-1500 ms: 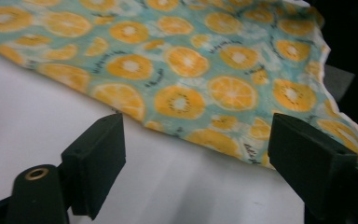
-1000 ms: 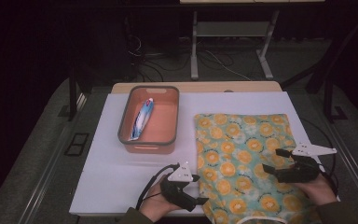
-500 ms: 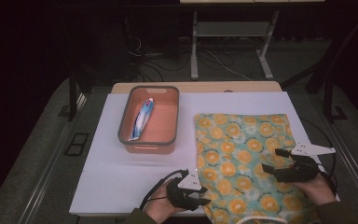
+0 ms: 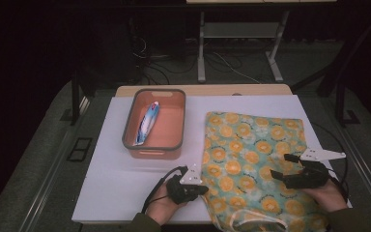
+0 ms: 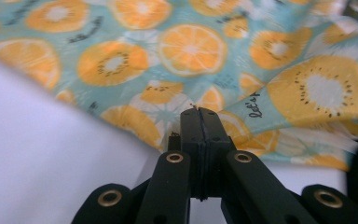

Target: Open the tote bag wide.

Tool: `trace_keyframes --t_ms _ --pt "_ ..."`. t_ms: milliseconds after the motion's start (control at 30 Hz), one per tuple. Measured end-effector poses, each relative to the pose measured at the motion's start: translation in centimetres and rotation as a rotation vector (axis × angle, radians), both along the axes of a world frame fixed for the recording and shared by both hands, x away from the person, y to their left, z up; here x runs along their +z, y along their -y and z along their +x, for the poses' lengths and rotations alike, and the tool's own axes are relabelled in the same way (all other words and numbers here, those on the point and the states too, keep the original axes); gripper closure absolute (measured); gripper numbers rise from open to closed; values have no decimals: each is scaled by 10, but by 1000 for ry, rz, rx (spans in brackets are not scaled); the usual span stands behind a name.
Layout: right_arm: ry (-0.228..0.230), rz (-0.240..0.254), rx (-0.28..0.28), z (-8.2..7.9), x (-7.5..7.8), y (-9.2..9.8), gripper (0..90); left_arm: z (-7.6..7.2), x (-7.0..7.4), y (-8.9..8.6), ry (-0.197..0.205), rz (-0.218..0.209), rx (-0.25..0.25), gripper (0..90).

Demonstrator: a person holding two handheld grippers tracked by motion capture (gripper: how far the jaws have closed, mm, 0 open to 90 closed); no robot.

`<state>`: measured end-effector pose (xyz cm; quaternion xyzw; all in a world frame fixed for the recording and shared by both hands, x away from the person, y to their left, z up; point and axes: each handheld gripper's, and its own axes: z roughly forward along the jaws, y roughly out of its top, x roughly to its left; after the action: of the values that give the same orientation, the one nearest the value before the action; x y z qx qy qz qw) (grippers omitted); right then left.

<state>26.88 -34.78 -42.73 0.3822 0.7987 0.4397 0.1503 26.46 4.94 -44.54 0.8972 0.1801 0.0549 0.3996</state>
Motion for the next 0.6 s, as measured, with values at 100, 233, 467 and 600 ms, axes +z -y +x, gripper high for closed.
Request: trace_keyframes --t_ms 100,233,467,600 --pt "-2 2 -2 0 0 0 143 11 1 -5 16 -9 45 897" --pt "1 -6 -1 0 0 -1 143 25 1 -7 40 -2 98 898" --pt "0 -1 -2 0 0 0 143 32 0 -8 42 12 130 886" --pt "1 -3 -2 -1 0 0 143 26 9 -12 39 -34 157 706"
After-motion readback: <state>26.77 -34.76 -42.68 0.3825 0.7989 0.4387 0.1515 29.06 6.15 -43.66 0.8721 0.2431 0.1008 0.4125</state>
